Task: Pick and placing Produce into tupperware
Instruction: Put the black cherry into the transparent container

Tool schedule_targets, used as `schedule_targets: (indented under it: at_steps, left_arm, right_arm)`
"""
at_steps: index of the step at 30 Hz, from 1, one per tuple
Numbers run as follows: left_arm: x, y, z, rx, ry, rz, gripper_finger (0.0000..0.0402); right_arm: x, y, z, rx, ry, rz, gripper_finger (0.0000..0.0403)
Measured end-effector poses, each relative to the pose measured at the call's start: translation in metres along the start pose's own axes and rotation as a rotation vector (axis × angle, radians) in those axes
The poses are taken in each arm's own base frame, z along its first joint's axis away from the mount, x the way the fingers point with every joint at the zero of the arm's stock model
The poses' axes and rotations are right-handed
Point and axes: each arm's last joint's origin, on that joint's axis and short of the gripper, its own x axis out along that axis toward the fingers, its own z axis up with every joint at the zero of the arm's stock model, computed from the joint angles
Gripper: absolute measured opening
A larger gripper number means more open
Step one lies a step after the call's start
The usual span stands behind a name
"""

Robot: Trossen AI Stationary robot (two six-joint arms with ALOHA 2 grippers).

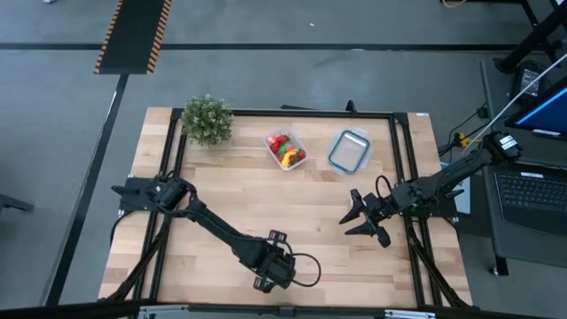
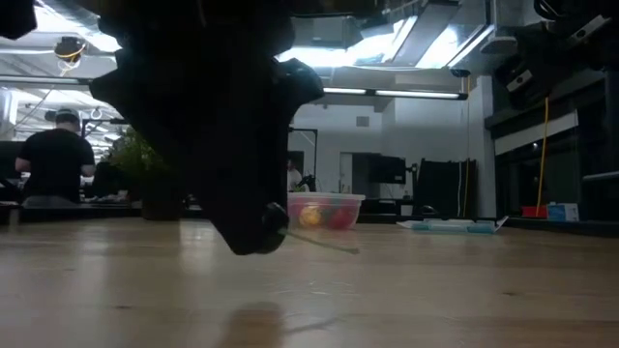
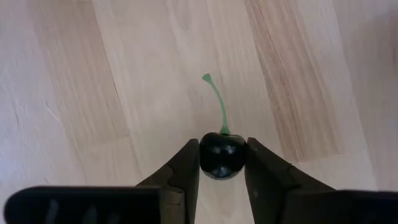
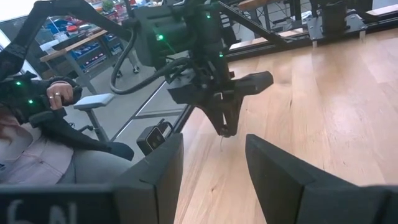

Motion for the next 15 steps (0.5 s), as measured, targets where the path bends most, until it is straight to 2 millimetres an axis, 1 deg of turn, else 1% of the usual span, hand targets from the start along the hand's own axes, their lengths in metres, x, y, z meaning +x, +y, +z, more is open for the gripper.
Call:
schedule_targets:
  at_steps: [4, 9, 12, 15]
  left_arm:
    - [0.000, 0.006, 0.001, -0.002, 0.005, 0.005, 0.0092]
    - [-0.012, 0.014, 0.002, -0.002, 0.001, 0.003, 0.0092]
    - [-0.028, 0.016, 0.002, -0.003, -0.016, -0.008, 0.0092]
    - [-0.050, 0.017, 0.002, -0.003, -0.053, -0.009, 0.0092]
  right_arm:
    - [0.000, 0.000, 0.000, -0.003, 0.001, 0.000, 0.0174]
    - [0.000, -0.001, -0.003, -0.004, 0.034, -0.014, 0.0174]
    - [0.000, -0.002, -0.005, -0.001, 0.053, -0.022, 0.0174]
    - [0.000, -0.002, -0.005, -0.001, 0.053, -0.024, 0.0174]
